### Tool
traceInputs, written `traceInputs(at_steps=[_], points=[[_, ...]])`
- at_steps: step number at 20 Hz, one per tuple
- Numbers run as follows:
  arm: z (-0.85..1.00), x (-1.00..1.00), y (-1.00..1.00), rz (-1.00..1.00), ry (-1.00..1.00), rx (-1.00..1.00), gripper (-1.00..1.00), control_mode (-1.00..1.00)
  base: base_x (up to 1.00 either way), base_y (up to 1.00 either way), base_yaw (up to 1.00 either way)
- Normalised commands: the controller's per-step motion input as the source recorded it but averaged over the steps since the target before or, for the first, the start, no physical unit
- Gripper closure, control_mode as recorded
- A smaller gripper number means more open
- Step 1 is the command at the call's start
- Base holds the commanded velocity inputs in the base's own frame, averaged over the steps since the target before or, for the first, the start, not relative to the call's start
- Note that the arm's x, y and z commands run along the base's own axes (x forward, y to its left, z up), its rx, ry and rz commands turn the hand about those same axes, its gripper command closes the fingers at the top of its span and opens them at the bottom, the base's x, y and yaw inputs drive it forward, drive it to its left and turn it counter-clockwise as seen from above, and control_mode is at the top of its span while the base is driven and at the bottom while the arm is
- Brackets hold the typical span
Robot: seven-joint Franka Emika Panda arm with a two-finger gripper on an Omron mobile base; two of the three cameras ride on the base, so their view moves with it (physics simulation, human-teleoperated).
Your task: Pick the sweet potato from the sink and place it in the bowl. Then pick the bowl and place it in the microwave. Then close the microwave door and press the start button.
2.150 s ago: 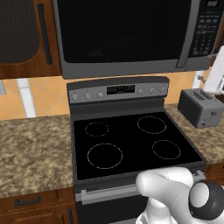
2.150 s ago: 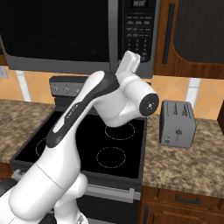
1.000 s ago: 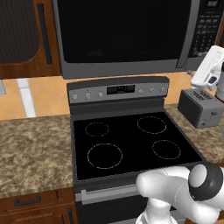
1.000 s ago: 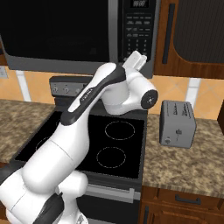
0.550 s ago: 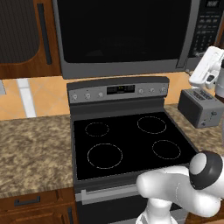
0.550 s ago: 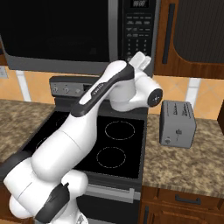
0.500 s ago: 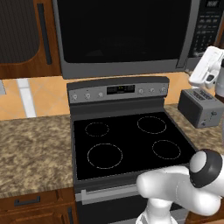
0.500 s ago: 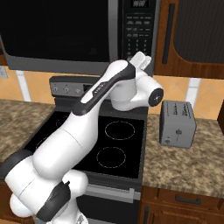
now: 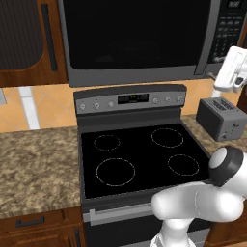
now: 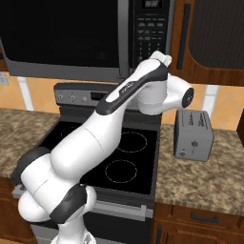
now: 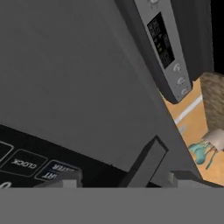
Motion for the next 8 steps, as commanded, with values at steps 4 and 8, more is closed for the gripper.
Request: traceInputs(at_steps=[4,8], points=[[-0.25,-0.02,0.00,0.09,0.00,0.00,-1.00,-1.00,0.00,0.00,0.00],[-0.01,-0.62,0.16,0.04,0.00,0.00,-1.00,-1.00,0.00,0.00,0.00]])
